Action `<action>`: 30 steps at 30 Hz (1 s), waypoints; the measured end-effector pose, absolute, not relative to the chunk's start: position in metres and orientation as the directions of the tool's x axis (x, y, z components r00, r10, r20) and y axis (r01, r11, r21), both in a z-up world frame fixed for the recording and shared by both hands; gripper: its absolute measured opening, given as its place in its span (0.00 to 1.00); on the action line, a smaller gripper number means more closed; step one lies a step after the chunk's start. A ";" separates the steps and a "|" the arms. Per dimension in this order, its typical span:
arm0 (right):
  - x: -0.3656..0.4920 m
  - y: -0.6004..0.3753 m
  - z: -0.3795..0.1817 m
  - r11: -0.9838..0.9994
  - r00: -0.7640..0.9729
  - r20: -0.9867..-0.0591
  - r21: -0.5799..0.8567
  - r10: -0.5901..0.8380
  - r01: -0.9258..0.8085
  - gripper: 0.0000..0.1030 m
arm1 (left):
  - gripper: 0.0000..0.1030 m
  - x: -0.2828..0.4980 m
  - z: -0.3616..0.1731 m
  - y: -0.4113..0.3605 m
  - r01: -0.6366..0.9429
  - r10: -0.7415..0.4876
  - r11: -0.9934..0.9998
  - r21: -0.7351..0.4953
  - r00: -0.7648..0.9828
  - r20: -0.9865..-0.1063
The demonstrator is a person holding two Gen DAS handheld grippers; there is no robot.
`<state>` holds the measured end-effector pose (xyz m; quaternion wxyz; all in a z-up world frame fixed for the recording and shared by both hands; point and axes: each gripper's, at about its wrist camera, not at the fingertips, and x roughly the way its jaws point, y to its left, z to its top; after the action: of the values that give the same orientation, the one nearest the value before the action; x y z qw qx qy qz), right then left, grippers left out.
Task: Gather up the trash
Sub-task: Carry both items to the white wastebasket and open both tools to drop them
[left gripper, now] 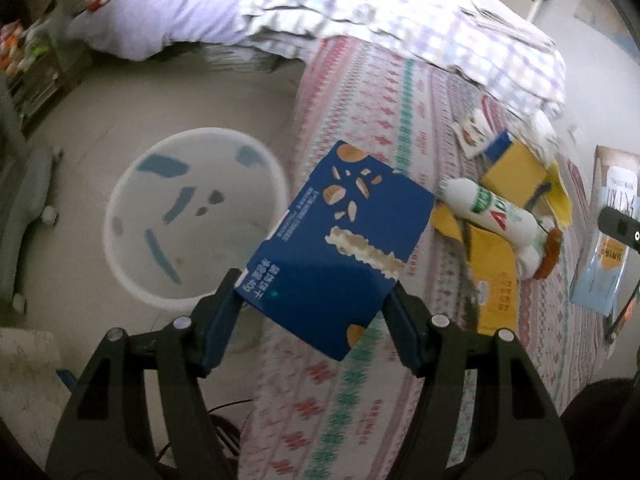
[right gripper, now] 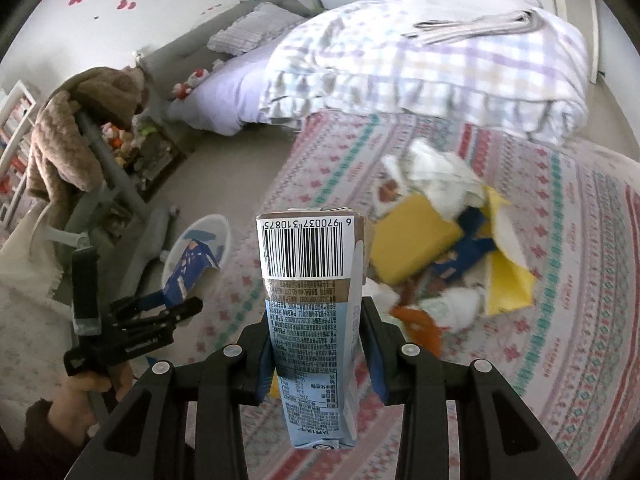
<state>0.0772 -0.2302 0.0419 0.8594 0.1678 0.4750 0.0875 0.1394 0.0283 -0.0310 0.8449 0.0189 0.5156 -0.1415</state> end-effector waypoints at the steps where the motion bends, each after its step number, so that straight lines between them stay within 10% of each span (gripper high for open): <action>1: 0.080 -0.224 0.042 0.927 0.533 -0.785 0.374 0.315 0.002 0.37 | 0.67 0.140 -0.031 0.036 0.241 -0.213 0.964 -0.115 0.432 -0.876; 16: 0.127 -0.136 0.031 0.903 0.507 -0.760 0.419 0.406 -0.096 0.37 | 0.68 0.161 -0.048 0.106 -0.010 -0.020 1.000 -0.029 0.502 -0.865; 30: 0.168 -0.078 0.007 0.898 0.461 -0.774 0.417 0.433 -0.144 0.37 | 0.96 0.145 -0.035 0.145 -0.107 0.074 0.994 0.023 0.497 -0.864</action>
<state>0.1685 -0.0779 0.0067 0.8419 0.1476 0.4899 0.1715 0.1451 0.1451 -0.0355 0.8651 -0.0167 0.4986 0.0523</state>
